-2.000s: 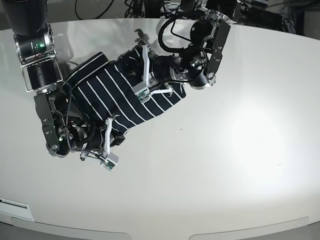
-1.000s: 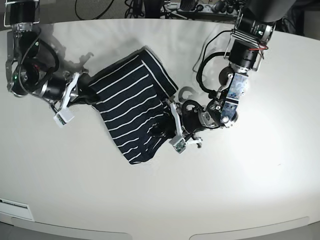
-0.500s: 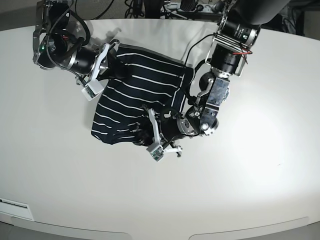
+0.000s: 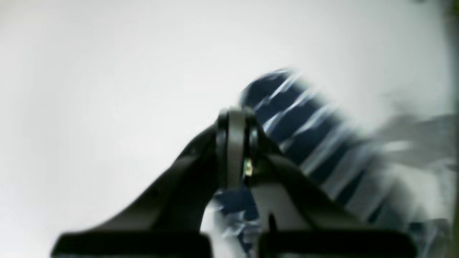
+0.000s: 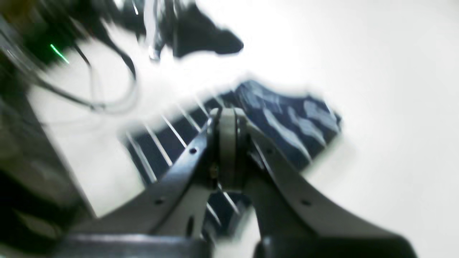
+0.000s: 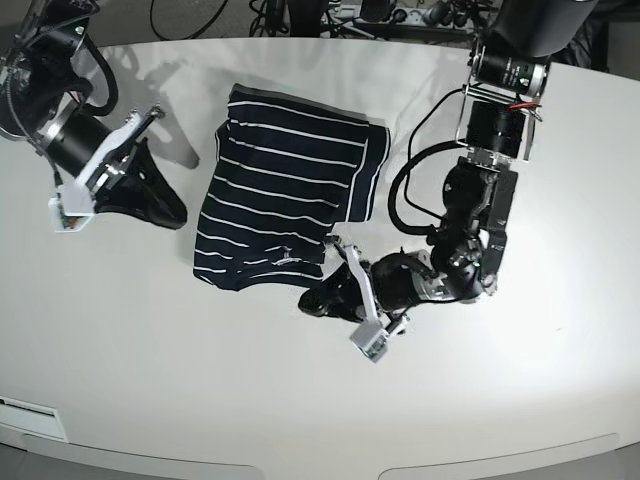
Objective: Fold the T-shirt properly
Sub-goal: 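Open both grippers and lift them away from the folded shirt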
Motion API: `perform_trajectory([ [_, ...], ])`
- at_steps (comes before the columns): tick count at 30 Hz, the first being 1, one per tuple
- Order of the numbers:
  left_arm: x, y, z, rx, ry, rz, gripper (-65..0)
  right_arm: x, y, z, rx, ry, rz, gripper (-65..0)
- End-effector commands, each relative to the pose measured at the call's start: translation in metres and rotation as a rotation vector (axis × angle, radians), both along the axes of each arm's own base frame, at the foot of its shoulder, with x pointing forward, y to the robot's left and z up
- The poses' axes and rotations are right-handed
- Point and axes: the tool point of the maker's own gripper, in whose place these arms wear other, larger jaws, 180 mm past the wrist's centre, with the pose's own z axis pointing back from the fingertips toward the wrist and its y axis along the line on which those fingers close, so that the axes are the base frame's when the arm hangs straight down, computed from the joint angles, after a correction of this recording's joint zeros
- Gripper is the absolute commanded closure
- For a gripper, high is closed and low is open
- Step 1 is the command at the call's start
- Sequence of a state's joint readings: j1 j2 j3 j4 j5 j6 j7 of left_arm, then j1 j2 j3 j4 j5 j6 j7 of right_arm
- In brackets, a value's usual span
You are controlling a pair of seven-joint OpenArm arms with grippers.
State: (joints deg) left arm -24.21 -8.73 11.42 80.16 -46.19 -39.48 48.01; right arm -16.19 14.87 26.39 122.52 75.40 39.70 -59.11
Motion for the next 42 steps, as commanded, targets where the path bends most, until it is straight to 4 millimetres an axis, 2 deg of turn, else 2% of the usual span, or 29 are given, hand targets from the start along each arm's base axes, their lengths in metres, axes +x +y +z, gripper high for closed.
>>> perform_trajectory([
  [1, 0.001, 0.005, 0.030, -0.077, -0.035, -0.011, 0.0, 0.000, -0.002, 0.015, 0.022, -0.047, 0.005, 0.0],
  [4, -0.022, 0.021, 0.060, -0.239, 0.035, -0.073, 0.0, -0.007, -0.003, 0.016, 0.036, -0.024, 0.036, 0.0],
  [7, -0.040, 0.038, 0.071, -0.343, 0.086, -0.104, 0.0, -0.014, 0.000, 0.007, 0.011, 0.021, 0.071, 0.0],
  [8, -0.045, 0.044, 0.071, -0.364, 0.102, -0.108, 0.0, -0.017, -0.001, 0.003, -0.003, 0.039, 0.077, 0.0],
  [11, -0.056, 0.064, 0.049, -0.320, 0.147, -0.060, 0.0, -0.026, -0.003, -0.010, -0.041, 0.095, 0.092, 0.0],
  [14, -0.070, 0.086, 0.036, -0.302, 0.165, 0.006, 0.0, -0.038, -0.008, -0.022, -0.057, 0.153, 0.085, 0.0],
  [18, -0.099, 0.105, 0.028, -0.243, 0.163, 0.047, 0.0, -0.049, -0.022, -0.030, -0.073, 0.199, 0.037, 0.0],
  [21, -0.132, 0.107, 0.024, -0.178, 0.163, 0.038, 0.0, -0.060, -0.035, -0.038, -0.091, 0.246, -0.006, 0.0],
  [25, -0.189, 0.103, 0.017, -0.102, 0.204, 0.006, 0.0, -0.093, -0.046, -0.054, -0.167, 0.359, -0.019, 0.0],
  [31, -0.256, 0.099, 0.020, -0.026, 0.272, -0.004, 0.0, -0.139, -0.043, -0.052, -0.273, 0.454, 0.007, 0.0],
  [42, -0.367, 0.115, -0.001, 0.055, 0.650, 0.044, 0.0, -0.229, -0.055, -0.068, -0.370, 0.787, 0.054, 0.0],
])
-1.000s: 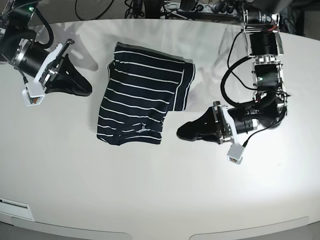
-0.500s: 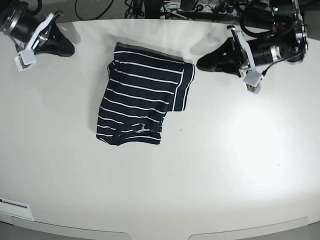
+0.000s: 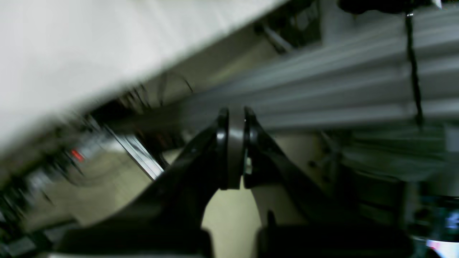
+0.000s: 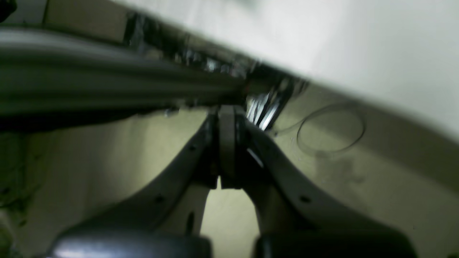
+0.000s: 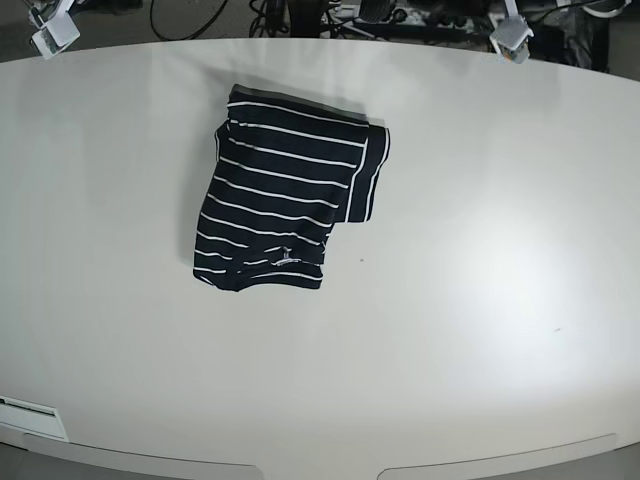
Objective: Fold the T-shirt properly
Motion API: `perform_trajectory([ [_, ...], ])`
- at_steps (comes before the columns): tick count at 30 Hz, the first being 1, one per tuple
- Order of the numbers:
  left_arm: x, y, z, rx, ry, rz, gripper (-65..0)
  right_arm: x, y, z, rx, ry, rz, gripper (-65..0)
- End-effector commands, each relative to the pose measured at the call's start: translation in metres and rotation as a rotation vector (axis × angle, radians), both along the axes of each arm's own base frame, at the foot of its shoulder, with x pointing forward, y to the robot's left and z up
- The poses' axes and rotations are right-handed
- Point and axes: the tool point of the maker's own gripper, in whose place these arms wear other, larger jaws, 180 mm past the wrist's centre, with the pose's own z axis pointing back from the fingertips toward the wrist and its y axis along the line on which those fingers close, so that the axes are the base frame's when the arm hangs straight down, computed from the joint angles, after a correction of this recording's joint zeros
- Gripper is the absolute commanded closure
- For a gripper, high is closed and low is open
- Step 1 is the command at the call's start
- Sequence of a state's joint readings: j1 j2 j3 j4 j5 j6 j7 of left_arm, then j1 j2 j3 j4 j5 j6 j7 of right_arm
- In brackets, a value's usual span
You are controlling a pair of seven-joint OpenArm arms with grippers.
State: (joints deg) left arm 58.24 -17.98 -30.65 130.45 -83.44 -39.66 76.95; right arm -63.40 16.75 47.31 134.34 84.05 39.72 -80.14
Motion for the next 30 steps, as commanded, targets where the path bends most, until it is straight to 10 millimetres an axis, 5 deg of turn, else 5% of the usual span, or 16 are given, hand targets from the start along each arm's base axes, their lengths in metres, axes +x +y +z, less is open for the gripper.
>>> perform_trajectory([
  [1, -0.013, 0.001, 0.000, 0.015, 0.035, -0.012, 0.0, -0.008, 0.002, 0.004, 0.006, 0.020, 0.012, 0.0],
  [5, -0.058, 0.018, -0.020, 0.106, 0.216, -0.005, 0.0, -0.039, -0.011, -0.009, 0.027, 0.160, -0.061, 0.0],
  [10, -0.086, 0.040, -0.046, 0.102, 0.376, 0.129, 0.0, -0.070, -0.020, -0.047, 0.145, 0.318, -0.216, 0.0],
  [15, -0.099, 0.072, -0.101, 0.153, 0.477, 0.301, 0.0, -0.104, -0.034, -0.113, 0.074, 0.421, -0.295, 0.0],
  [22, -0.119, 0.093, -0.214, 0.313, 0.535, 0.381, 0.0, -0.094, -0.042, -0.208, -0.082, 0.374, -0.196, 0.0],
  [30, -0.085, 0.091, -0.307, 0.436, 0.345, 0.296, 0.0, -0.068, -0.032, -0.294, -0.260, 0.301, -0.062, 0.0],
])
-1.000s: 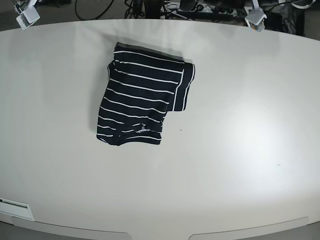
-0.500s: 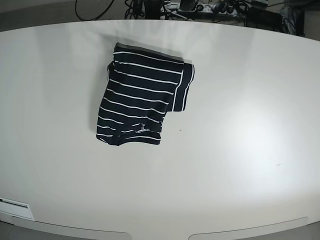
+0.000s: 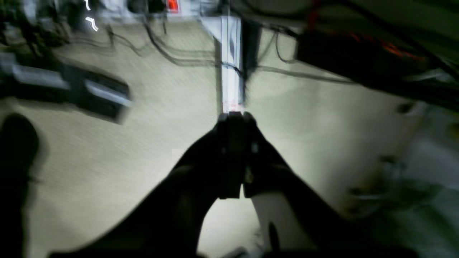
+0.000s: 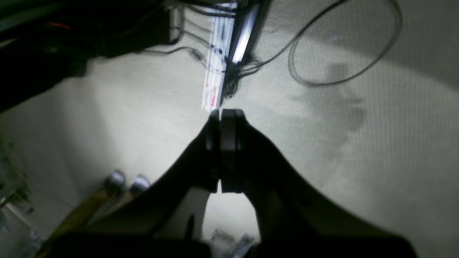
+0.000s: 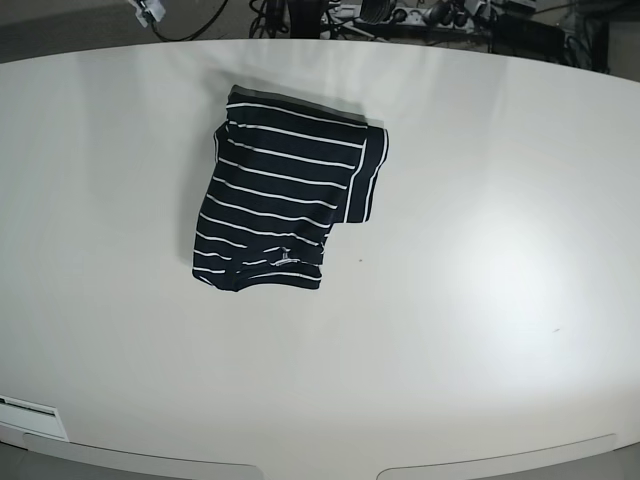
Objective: Fold the T-shirt properly
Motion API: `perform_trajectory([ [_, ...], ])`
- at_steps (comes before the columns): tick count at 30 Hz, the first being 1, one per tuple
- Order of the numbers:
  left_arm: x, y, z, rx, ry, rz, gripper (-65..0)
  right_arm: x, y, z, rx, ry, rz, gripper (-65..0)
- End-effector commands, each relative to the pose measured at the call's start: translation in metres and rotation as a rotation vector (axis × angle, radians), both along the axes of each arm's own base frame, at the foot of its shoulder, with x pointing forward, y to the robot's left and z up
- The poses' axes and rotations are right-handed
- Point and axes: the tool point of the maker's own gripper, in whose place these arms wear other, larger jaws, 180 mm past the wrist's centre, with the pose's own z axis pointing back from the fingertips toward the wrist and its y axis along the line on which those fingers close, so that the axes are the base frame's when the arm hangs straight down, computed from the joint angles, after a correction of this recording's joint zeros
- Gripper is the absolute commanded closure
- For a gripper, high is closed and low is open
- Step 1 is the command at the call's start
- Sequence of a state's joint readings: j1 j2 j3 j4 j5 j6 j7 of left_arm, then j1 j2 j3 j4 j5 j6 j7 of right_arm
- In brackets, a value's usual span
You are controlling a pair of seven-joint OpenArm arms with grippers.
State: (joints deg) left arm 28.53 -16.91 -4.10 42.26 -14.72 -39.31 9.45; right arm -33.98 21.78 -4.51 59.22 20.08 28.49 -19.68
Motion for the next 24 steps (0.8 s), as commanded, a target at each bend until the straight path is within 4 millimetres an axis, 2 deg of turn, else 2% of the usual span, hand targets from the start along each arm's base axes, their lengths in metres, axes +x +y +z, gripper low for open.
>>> perform_trajectory([
  [1, 0.002, 0.000, -0.007, 0.031, -0.019, -0.010, 0.0, 0.001, -0.008, -0.005, -0.033, -0.005, 0.022, 0.0],
  [4, 0.021, 0.004, -0.029, 0.166, -0.094, -0.048, 0.0, 0.013, 0.001, -0.027, -0.089, -0.034, 0.062, 0.0],
  [6, 0.033, -0.001, -0.036, 0.211, -0.156, -0.025, 0.0, 0.019, 0.014, -0.039, -0.119, -0.038, 0.070, 0.0],
  [8, 0.039, -0.014, -0.040, 0.227, -0.200, -0.007, 0.0, 0.022, 0.032, -0.049, -0.126, -0.029, 0.070, 0.0],
  [11, 0.035, -0.037, -0.048, 0.257, -0.197, -0.029, 0.0, 0.024, 0.058, -0.059, -0.129, -0.018, 0.116, 0.0],
  [14, 0.032, -0.062, -0.054, 0.265, -0.198, -0.079, 0.0, 0.025, 0.074, -0.065, -0.151, -0.025, 0.183, 0.0],
  [16, 0.031, -0.071, -0.055, 0.278, -0.222, -0.105, 0.0, 0.023, 0.080, -0.066, -0.152, -0.037, 0.200, 0.0],
  [20, 0.031, -0.076, -0.055, 0.277, -0.244, -0.122, 0.0, 0.017, 0.090, -0.065, -0.120, -0.031, 0.209, 0.0],
  [24, 0.035, -0.082, -0.053, 0.241, -0.241, -0.055, 0.0, 0.017, 0.096, -0.064, -0.085, -0.036, 0.212, 0.0],
])
